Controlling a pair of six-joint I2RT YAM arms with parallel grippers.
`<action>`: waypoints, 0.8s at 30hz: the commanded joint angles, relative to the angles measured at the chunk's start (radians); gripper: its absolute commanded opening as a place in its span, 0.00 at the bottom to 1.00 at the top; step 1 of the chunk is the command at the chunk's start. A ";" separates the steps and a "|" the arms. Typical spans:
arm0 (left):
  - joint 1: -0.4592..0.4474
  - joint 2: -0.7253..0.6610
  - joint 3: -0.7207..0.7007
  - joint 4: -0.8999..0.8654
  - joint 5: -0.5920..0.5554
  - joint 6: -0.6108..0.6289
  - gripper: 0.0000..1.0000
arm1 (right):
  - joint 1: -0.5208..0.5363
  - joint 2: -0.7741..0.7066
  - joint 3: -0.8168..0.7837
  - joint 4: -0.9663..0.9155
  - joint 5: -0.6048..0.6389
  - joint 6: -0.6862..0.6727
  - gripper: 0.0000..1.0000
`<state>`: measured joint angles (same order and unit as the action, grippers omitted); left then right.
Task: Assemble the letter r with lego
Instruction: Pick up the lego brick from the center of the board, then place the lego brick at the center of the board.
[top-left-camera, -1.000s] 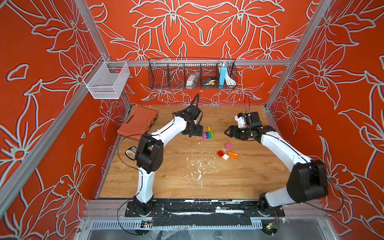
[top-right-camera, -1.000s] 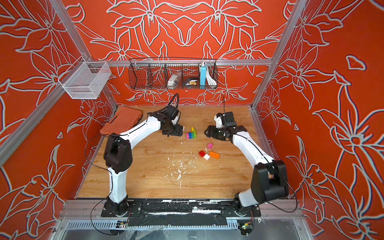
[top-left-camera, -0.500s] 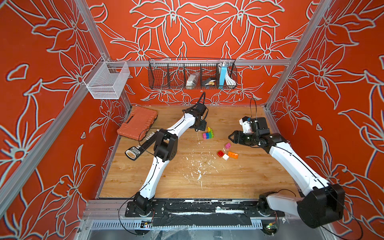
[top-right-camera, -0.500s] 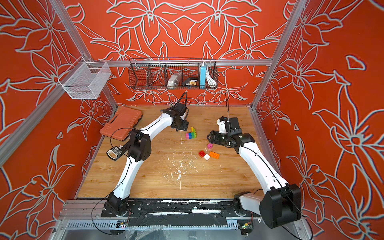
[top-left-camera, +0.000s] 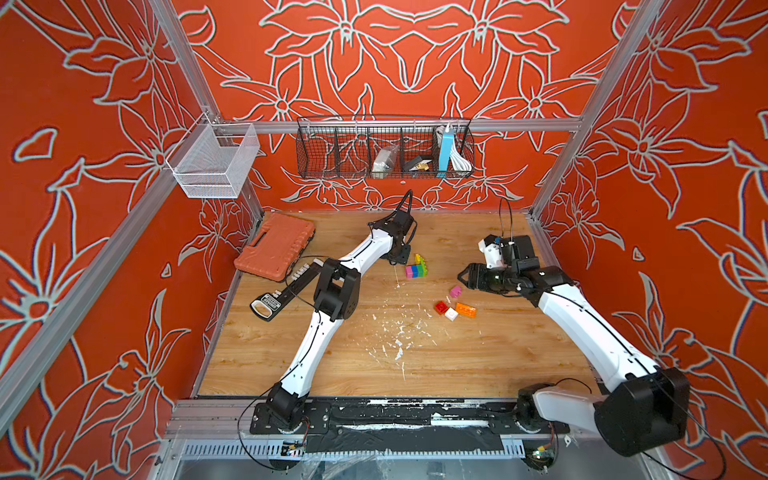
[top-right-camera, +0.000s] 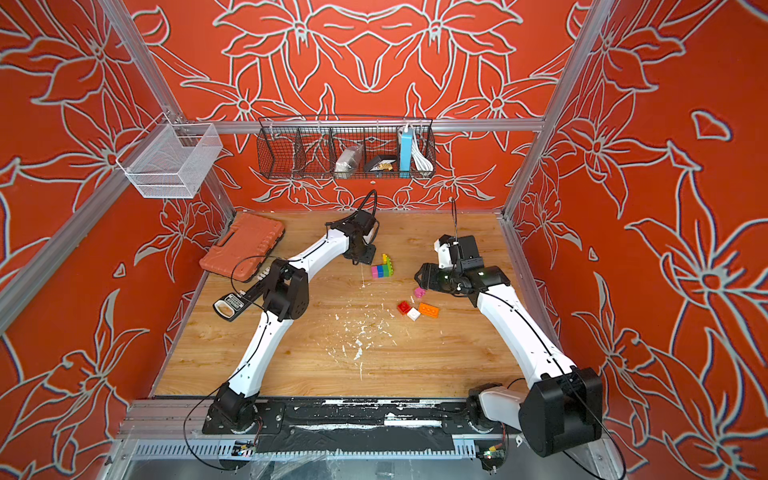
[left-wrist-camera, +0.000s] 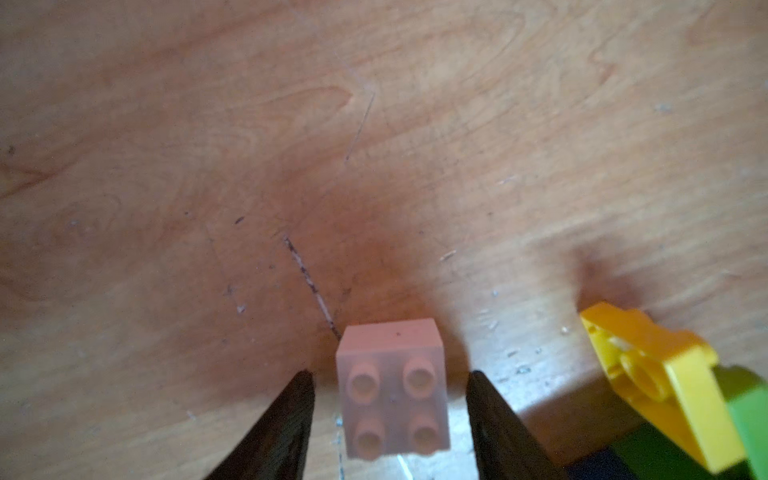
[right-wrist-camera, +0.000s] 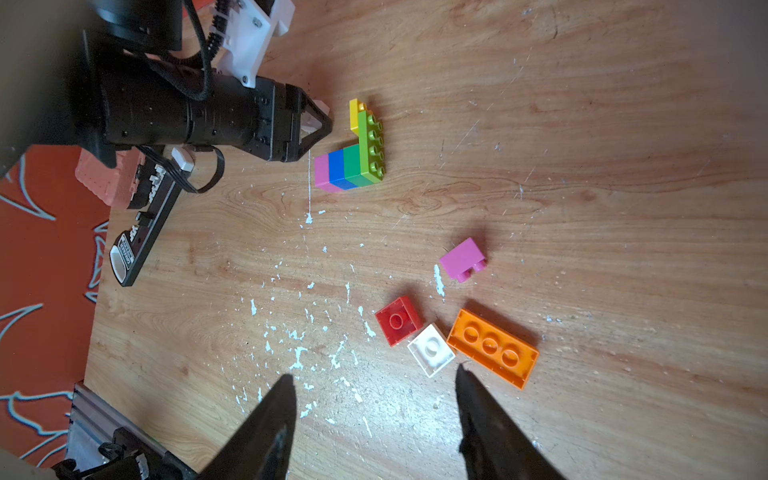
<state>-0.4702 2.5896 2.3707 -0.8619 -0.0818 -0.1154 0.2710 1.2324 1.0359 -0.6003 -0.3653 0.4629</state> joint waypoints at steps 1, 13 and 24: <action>0.005 0.024 0.029 -0.037 -0.012 0.026 0.56 | 0.002 0.004 0.017 -0.016 0.012 -0.010 0.62; 0.005 -0.010 0.028 -0.087 0.000 0.015 0.34 | 0.004 -0.007 0.015 -0.023 0.016 -0.024 0.61; -0.084 -0.621 -0.828 0.142 0.040 -0.277 0.32 | 0.148 -0.004 0.024 -0.054 0.137 -0.032 0.62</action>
<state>-0.5049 2.0918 1.6733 -0.7944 -0.0654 -0.2764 0.3763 1.2350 1.0363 -0.6159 -0.2867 0.4492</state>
